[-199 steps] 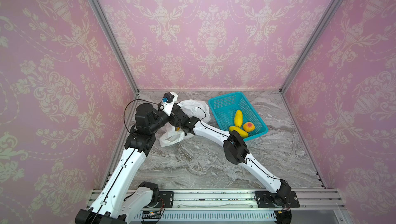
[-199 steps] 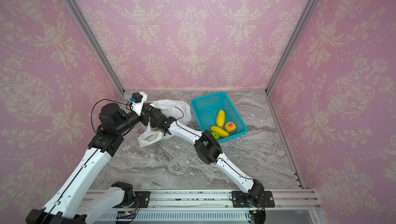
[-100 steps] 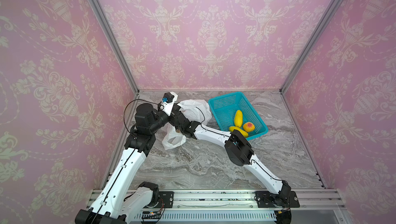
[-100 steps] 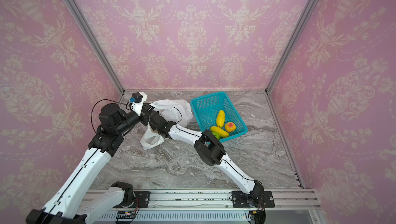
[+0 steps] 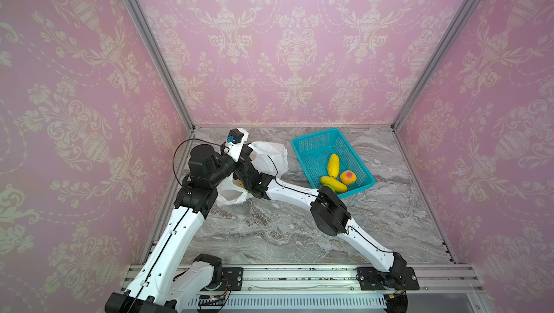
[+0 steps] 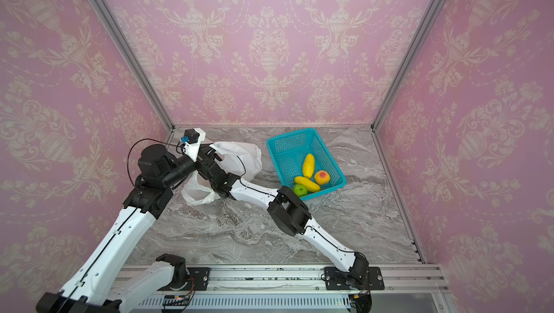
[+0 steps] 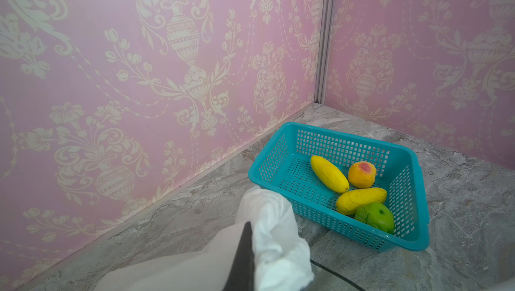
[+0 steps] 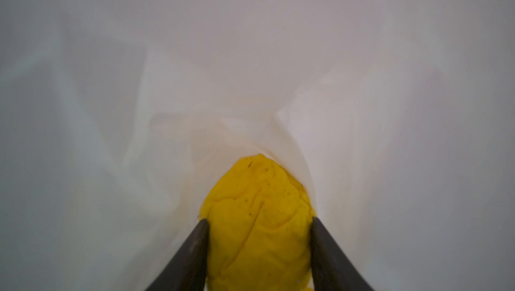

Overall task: Untie the knot of the plastic bag and take out the fruit
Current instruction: Pick up the fruit from the plastic bag.

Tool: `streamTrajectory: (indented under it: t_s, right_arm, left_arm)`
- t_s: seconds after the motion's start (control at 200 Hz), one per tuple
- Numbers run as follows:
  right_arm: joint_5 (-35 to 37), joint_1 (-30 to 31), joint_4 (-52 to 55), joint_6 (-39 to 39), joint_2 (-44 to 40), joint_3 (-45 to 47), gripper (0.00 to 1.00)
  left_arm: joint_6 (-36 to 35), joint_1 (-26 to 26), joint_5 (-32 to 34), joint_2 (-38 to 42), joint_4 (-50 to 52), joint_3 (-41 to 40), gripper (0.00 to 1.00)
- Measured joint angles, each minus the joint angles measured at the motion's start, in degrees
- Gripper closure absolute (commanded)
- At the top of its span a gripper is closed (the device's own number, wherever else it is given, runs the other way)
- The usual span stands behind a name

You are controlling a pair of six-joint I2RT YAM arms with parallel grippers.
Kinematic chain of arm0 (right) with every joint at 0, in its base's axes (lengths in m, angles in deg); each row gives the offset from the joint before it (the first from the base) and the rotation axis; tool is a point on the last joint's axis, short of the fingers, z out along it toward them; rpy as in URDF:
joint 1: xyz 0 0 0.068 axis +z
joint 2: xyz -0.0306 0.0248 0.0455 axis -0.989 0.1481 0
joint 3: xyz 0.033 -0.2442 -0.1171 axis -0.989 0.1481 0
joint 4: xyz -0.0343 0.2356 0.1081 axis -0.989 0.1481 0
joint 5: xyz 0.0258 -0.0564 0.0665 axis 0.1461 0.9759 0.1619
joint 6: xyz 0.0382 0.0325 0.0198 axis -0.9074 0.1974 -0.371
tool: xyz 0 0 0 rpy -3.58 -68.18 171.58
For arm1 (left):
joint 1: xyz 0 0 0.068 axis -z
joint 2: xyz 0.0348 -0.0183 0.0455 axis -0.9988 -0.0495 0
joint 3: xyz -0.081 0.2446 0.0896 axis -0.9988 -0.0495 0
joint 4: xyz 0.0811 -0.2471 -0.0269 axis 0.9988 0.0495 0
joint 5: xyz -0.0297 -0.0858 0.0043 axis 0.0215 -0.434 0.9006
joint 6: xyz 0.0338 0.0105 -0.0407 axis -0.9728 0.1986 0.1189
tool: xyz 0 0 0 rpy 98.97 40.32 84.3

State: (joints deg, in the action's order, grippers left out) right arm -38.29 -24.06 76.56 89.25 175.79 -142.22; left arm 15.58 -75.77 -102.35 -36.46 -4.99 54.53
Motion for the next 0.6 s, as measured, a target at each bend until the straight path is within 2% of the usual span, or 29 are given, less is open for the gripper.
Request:
streamTrajectory:
  t_s: [0.105, 0.215, 0.485, 0.6]
  right_arm:
    - [1.2, 0.0, -4.1, 1.5, -2.1, 9.6, 0.51]
    - [1.2, -0.5, -6.4, 1.6, -3.5, 15.8, 0.51]
    - [0.6, -2.6, -10.3, 2.3, -11.3, 23.7, 0.52]
    - [0.4, -2.3, -11.9, 2.5, -17.7, 29.5, 0.52]
  left_arm:
    - [0.0, 0.0, 0.0, 0.0, 0.0, 0.0, 1.0]
    - [0.0, 0.0, 0.0, 0.0, 0.0, 0.0, 1.0]
    - [0.0, -0.1, 0.0, 0.0, 0.0, 0.0, 1.0]
    - [0.0, -0.1, 0.0, 0.0, 0.0, 0.0, 1.0]
